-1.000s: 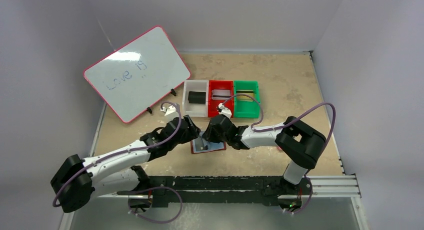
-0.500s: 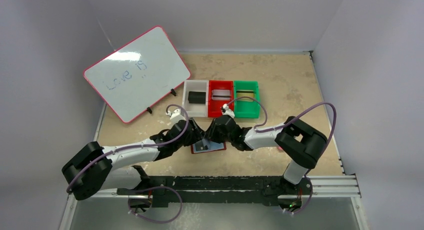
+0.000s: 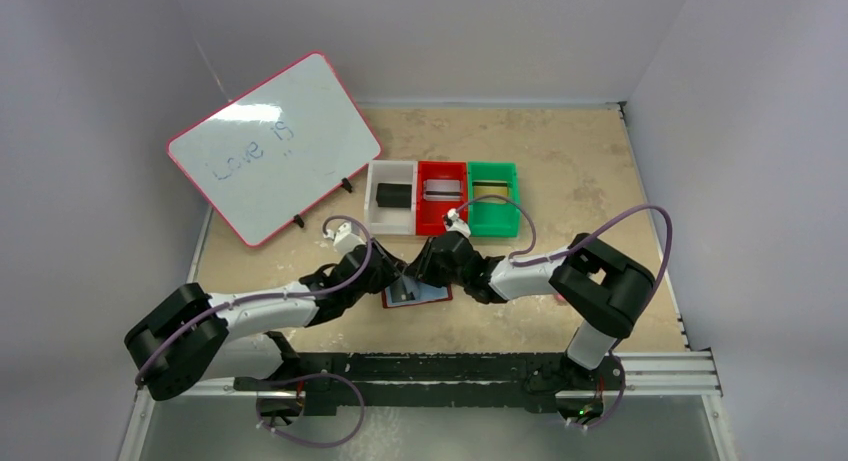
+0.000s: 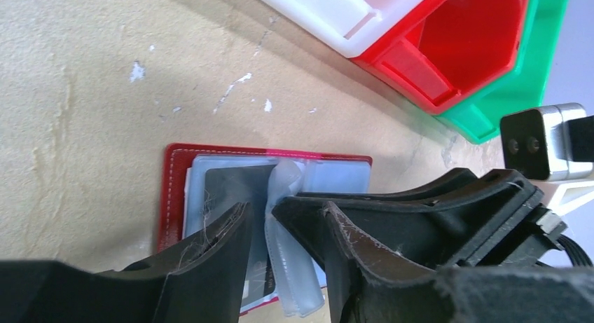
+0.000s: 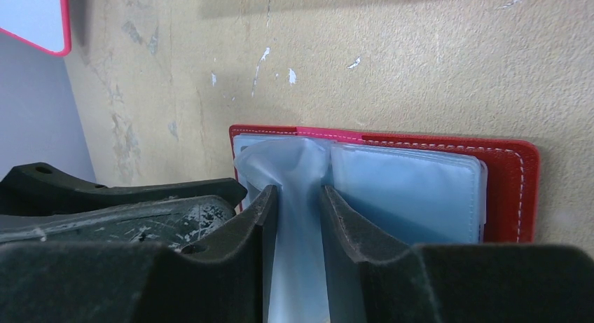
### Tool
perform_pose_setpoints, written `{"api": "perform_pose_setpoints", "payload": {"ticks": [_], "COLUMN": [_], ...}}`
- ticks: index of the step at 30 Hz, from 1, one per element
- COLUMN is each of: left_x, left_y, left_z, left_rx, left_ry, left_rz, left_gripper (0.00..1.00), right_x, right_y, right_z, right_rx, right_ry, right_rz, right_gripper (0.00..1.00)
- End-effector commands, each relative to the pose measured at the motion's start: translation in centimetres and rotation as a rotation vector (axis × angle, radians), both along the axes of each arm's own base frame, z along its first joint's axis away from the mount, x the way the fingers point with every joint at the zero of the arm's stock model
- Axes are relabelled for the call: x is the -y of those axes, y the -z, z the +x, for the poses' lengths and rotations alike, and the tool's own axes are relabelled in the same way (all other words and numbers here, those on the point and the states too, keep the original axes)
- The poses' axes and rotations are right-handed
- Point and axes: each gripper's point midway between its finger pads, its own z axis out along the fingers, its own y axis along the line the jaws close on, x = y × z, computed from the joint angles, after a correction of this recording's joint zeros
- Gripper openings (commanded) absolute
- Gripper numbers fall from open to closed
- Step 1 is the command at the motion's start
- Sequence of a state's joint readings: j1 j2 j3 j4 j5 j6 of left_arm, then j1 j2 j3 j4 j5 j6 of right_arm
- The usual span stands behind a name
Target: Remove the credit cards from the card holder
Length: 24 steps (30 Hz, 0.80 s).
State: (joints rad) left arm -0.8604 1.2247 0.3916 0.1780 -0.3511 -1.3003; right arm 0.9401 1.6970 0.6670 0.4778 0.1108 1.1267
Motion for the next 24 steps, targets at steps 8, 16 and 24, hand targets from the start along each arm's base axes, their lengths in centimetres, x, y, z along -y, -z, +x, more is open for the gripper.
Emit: {"api": "perform_pose_setpoints", "payload": {"ticks": [8, 16, 24], "left_x": [1.0, 2.3, 3.4], "left_y": [0.4, 0.8, 0.7], "left_z": [0.6, 0.8, 0.5], "left_rx": [-0.021, -0.041, -0.045], "left_ry": [-0.036, -0.006, 0.038], "left_rz": [-0.051, -0.073, -0.109], "left_gripper": [0.35, 0.32, 0.33], "right_x": [2.7, 2.6, 2.0], "right_y": [3.2, 2.5, -0.2], "right_z": [-1.6, -1.5, -1.4], "right_rx": [-0.071, -0.047, 0.056], "right_ry": [-0.003, -0.010, -0.051], "right_rz": [-0.118, -0.097, -0.002], "right_gripper": [0.33, 0.34, 0.47]}}
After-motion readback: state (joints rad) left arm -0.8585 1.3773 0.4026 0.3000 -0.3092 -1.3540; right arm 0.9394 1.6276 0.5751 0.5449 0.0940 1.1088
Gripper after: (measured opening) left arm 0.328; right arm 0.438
